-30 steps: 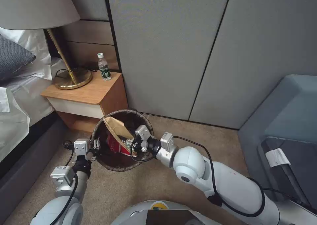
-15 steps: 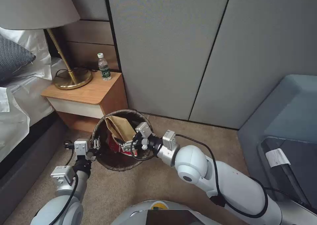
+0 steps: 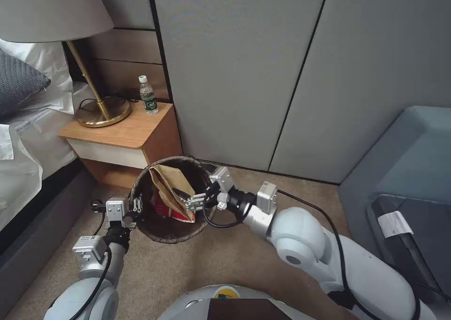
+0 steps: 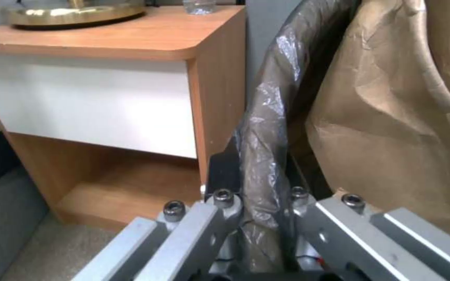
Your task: Pick up the trash bin, then pick up the garbage from the floor and place it into the trash bin.
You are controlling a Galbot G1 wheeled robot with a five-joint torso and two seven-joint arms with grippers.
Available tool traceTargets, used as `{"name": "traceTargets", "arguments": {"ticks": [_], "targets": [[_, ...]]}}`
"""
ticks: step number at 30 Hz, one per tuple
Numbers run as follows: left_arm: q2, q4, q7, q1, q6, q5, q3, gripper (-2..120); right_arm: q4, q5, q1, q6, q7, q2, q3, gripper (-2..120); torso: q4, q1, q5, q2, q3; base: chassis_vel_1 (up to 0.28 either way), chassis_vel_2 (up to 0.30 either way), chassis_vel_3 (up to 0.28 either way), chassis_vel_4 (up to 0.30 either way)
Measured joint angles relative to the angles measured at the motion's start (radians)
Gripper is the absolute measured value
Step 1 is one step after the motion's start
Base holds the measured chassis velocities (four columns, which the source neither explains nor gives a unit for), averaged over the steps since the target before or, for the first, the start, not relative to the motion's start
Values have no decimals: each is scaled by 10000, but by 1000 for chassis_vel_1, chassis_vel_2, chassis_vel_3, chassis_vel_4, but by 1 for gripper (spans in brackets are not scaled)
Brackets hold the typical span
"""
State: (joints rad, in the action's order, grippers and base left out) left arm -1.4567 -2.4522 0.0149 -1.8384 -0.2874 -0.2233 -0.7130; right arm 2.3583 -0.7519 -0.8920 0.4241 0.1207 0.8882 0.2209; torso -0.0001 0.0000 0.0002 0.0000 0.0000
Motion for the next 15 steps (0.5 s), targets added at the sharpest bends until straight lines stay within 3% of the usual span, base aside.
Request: {"name": "traceTargets", "arguments": {"ticks": [9,15], "targets": [[-58,-33,34,-32,4,-10,-17,0,158,236,-659,-571,260,-360,-755,100,1,0,1,0,0,0,0,0,0],[-79,-89,54,-80,6,-58,-60,0,-53,1264,-1545,-1481,674,-519,-1516,100,3,0,-1,0,0,0,0,0,0]]}}
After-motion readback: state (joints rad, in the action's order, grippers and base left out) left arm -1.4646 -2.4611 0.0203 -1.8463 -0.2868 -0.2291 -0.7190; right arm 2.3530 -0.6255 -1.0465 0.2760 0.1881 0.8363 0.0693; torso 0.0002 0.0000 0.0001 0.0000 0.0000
